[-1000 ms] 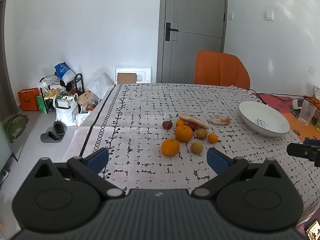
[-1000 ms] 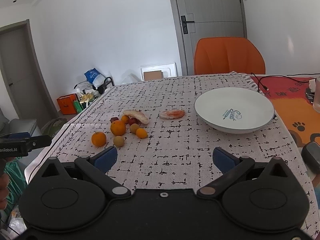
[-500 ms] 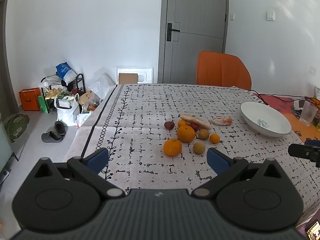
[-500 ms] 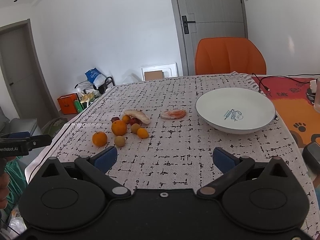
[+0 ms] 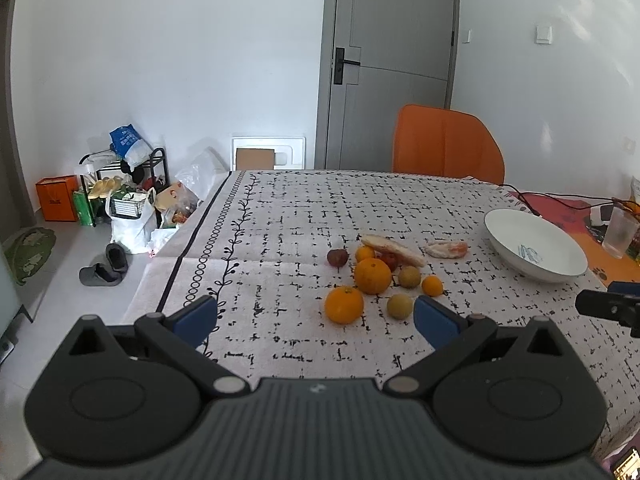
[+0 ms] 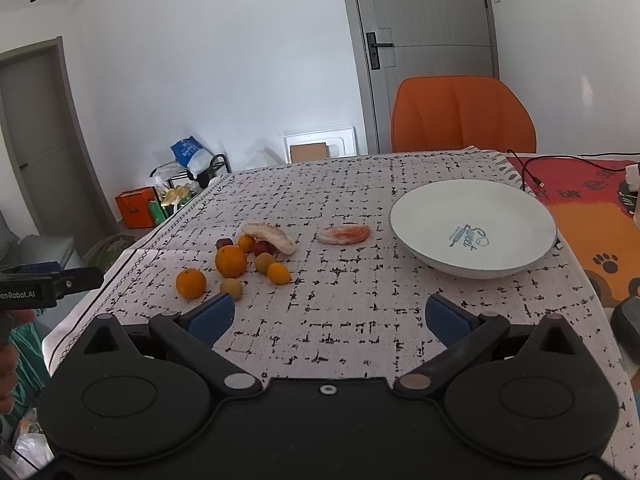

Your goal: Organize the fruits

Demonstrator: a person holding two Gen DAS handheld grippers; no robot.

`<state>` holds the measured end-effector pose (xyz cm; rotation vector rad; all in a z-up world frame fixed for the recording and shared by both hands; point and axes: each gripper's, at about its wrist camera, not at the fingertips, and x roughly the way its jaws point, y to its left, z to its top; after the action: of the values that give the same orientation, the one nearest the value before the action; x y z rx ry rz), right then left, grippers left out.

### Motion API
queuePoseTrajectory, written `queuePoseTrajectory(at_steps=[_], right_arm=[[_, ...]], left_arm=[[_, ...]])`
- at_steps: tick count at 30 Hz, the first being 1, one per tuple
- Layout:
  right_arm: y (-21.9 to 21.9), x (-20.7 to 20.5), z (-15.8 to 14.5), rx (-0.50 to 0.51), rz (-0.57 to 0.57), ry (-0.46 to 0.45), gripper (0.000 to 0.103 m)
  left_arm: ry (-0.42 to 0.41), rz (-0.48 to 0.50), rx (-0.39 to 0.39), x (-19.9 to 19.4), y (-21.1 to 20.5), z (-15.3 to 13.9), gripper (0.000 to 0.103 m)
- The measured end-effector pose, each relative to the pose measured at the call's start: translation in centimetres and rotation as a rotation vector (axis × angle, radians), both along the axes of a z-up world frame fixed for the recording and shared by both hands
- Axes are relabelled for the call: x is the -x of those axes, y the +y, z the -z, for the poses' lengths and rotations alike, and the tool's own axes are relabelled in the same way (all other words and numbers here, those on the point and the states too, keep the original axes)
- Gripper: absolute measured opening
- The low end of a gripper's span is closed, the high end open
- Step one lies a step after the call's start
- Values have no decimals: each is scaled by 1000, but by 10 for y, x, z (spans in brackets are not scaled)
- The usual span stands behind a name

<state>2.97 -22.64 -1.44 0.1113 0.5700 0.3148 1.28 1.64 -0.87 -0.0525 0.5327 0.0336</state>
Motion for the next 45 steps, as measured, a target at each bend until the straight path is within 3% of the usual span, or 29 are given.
queuePoseTrajectory(at_steps=[13,22,28,37,40,45], right_arm=[[8,-25,16,-32,-45,-14,103],[22,-44,23,-55,-112,-9,103],[32,-59,31,-55,-127,-8,103],[38,-80,39,-61,-154,21,103],[43,-87,44,-54,-179,43,94],[51,-94,49,-34,-196,57,88]], left_arm=[[-12,-8,79,-25,12,18,102],[-2,-3,74,-44,8,33,101],[7,11,89,-57,7,40,93],[55,45,103,-79,3,56,70],[80,55,129,-87,4,63,62],[93,57,134,-95,4,72,59]])
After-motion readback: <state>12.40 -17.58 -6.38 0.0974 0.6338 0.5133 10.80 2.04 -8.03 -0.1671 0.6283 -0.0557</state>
